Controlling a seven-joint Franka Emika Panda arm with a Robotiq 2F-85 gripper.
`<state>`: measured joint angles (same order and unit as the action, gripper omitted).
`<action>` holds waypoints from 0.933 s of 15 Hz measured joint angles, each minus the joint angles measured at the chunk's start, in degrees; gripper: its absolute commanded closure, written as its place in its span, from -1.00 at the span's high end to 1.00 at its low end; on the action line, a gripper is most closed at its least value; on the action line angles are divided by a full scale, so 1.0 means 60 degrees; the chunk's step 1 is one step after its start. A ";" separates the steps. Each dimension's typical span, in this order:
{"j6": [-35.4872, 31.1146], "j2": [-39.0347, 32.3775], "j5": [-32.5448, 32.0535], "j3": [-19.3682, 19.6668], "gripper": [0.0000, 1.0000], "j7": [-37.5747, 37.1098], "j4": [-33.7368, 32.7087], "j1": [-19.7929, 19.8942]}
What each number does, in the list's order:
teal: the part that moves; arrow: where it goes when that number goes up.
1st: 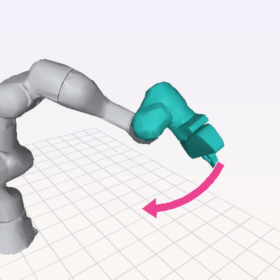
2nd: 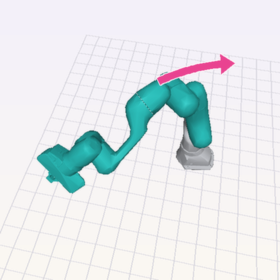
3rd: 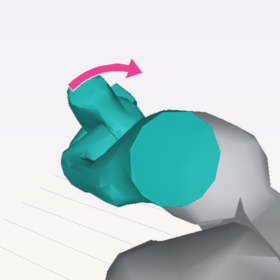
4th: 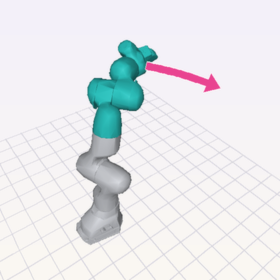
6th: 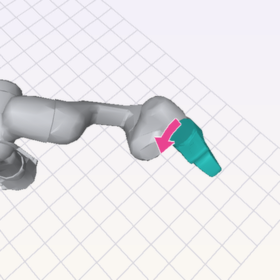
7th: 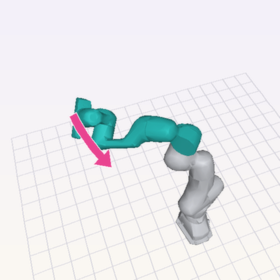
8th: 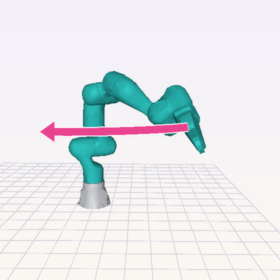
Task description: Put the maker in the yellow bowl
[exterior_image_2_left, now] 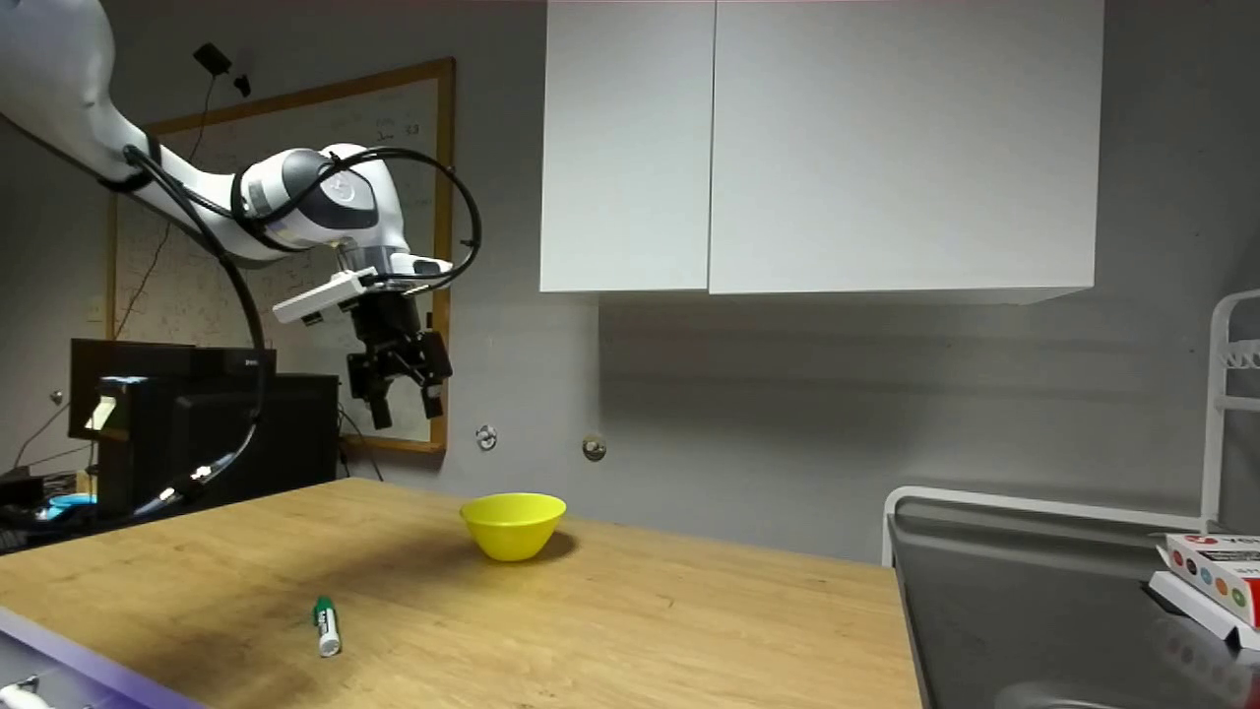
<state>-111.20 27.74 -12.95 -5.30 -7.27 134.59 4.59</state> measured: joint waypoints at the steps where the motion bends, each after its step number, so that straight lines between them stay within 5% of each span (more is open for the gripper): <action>1: 0.0000 0.0000 0.0000 0.0000 1.00 0.0000 0.0000 0.0000; 14: -0.0318 -0.0371 -0.0818 0.0171 1.00 0.0820 0.0748 -0.0122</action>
<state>-113.11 25.51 -17.86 -4.27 -2.35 139.07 3.86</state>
